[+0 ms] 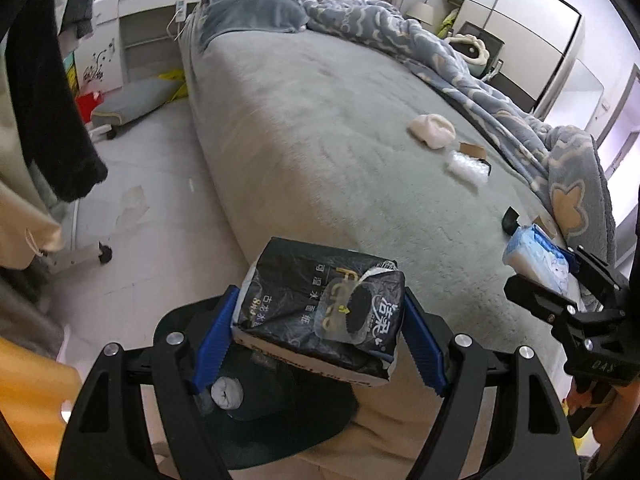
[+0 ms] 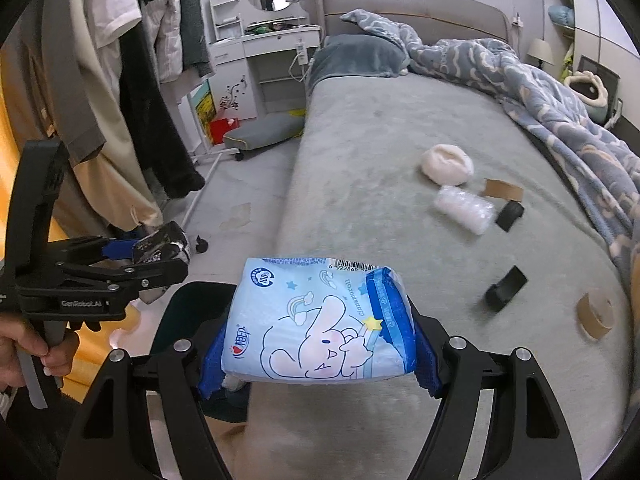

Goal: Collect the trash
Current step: 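Carry both packs over the bin and open the left tool, then lower the diaper pack into the bin and open the right tool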

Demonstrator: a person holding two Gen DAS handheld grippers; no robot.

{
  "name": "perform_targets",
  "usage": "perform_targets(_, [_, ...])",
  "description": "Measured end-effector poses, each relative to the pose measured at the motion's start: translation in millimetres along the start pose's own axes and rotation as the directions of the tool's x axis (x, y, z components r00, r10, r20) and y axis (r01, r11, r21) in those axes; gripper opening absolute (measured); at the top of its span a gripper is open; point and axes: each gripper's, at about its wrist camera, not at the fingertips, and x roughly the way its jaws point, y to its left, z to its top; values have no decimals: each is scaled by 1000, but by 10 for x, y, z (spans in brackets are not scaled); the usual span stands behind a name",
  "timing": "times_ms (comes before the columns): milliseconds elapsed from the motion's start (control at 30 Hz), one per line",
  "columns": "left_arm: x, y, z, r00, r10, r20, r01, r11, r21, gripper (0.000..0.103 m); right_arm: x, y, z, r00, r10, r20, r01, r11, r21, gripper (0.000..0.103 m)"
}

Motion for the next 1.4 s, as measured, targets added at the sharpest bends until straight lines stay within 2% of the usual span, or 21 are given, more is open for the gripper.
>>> perform_targets(333, [90,315,-173,994,34,-100,-38,999,-34,80,140,382,-18,999,45,-24,-45,998,-32,75])
perform_targets(600, [239,653,-406,977,63,-206,-76,996,-53,80,338,612,-5,994,96,-60,-97,995,-23,75])
perform_targets(733, [331,802,-542,960,35,-276,-60,995,-83,80,440,717,-6,991,102,-81,-104,994,-24,75])
perform_targets(933, [396,946,-659,940,-16,-340,-27,992,-122,80,589,854,-3,989,102,-107,-106,994,-37,75])
perform_targets(1100, [412,1069,-722,924,-63,-377,1,986,-164,86,753,954,-11,984,104,-144,-111,993,-41,75])
perform_targets(1267, [349,1142,-719,928,-70,-365,10,987,-162,90,912,1053,-22,976,126,-177,-133,991,-29,75])
perform_targets(1400, [287,1222,-679,940,-55,-337,1,987,-160,90,1036,1118,-41,972,116,-206,-126,991,-34,75])
